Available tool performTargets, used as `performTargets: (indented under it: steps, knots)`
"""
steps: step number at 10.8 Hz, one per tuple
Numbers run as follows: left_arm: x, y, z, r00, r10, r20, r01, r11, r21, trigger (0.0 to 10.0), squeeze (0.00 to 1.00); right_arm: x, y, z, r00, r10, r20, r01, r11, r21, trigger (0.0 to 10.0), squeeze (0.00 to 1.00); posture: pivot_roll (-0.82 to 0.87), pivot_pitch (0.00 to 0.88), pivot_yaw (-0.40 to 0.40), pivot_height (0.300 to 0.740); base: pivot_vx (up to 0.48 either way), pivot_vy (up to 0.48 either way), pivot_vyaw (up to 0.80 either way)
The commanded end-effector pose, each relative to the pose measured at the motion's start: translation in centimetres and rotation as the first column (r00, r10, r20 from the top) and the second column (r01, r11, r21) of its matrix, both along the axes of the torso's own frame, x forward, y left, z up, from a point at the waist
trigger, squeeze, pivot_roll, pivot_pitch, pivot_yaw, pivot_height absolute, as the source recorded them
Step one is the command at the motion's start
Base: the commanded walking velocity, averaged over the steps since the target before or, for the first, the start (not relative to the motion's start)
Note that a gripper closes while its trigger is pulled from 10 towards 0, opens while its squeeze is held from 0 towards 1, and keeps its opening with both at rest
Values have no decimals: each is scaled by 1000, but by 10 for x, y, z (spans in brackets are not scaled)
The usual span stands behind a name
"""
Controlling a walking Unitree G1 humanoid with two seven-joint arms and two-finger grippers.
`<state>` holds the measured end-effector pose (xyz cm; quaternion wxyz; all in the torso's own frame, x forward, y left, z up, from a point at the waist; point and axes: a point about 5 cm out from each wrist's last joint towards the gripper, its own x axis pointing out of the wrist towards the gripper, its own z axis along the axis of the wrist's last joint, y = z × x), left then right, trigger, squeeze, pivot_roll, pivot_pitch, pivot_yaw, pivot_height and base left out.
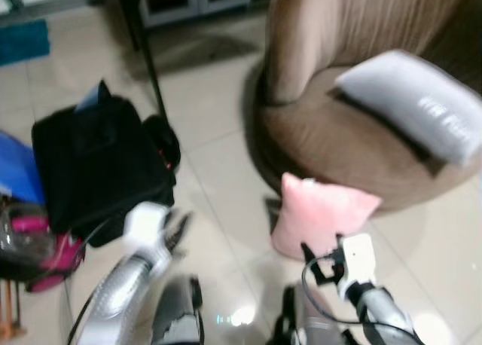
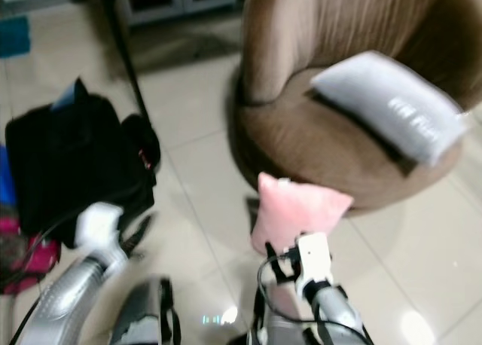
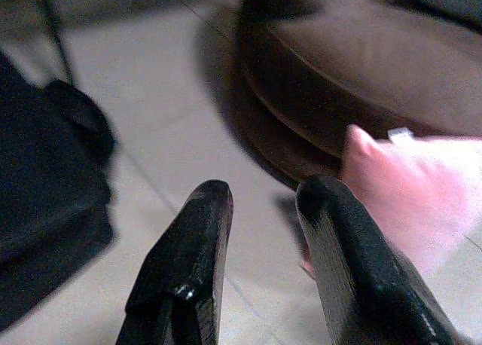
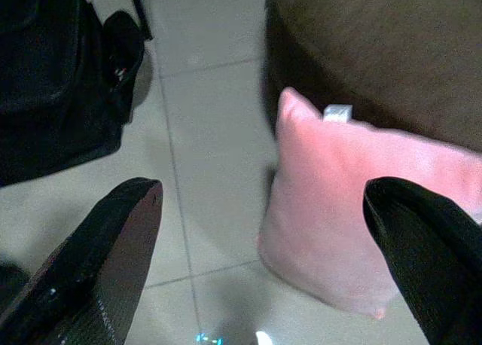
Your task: Move the pillow to the sofa from floor
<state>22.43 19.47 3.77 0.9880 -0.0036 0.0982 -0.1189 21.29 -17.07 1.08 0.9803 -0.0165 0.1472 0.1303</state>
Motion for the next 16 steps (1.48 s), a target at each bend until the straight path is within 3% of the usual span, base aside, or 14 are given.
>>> performTargets:
  steps: [1, 2, 4, 5, 7, 9, 11, 13, 16]
  knots:
    - [-7, 4, -5, 1000, 25, 0, -25, 1000, 5, 10000, 0, -1, -3, 2, 1000, -22, 16, 22, 1000, 11, 10000, 55, 59, 203, -66, 709, 0, 0, 0]
    - [-12, -2, -4, 998, 41, 40, -41, 999, 14, 10000, 0, 1, -1, 4, 998, -23, 51, 24, 1000, -8, 10000, 55, 91, 187, -72, 723, 0, 0, 0]
    - [-4, -7, 0, 995, 44, 87, -46, 999, 16, 10000, 0, 5, 5, 3, 997, -34, 70, 34, 999, -7, 10000, 63, 120, 162, -77, 738, 0, 0, 0]
    - [7, -14, 5, 994, 13, 108, -13, 1000, 2, 10000, 0, 14, 16, 3, 996, -24, 92, 24, 1000, 2, 10000, 71, 143, 143, -74, 740, 0, 0, 0]
    - [16, -19, 9, 992, -46, 119, 46, 999, 7, 10000, 0, 25, 25, 5, 994, -19, 106, 18, 1000, 11, 10000, 90, 149, 144, -57, 740, 0, 0, 0]
    - [17, -23, 5, 991, -92, 96, 89, 995, 34, 10000, 0, 33, 29, 5, 994, -24, 106, 23, 1000, 11, 10000, 90, 139, 153, -44, 740, 0, 0, 0]
    - [17, -25, -1, 991, -118, 62, 114, 992, 52, 10000, 0, 37, 24, 6, 994, -14, 107, 13, 1000, 3, 10000, 78, 125, 151, -36, 740, 0, 0, 0]
    - [28, -11, 3, 990, -131, 58, 126, 989, 81, 10000, 0, 34, 24, 6, 994, -6, 110, 6, 1000, 0, 10000, 82, 115, 145, -36, 740, 0, 0, 0]
    - [32, -12, 4, 987, -148, 64, 142, 985, 94, 10000, 0, 32, 24, 6, 993, -10, 116, 10, 1000, -1, 10000, 67, 108, 141, -39, 740, 0, 0, 0]
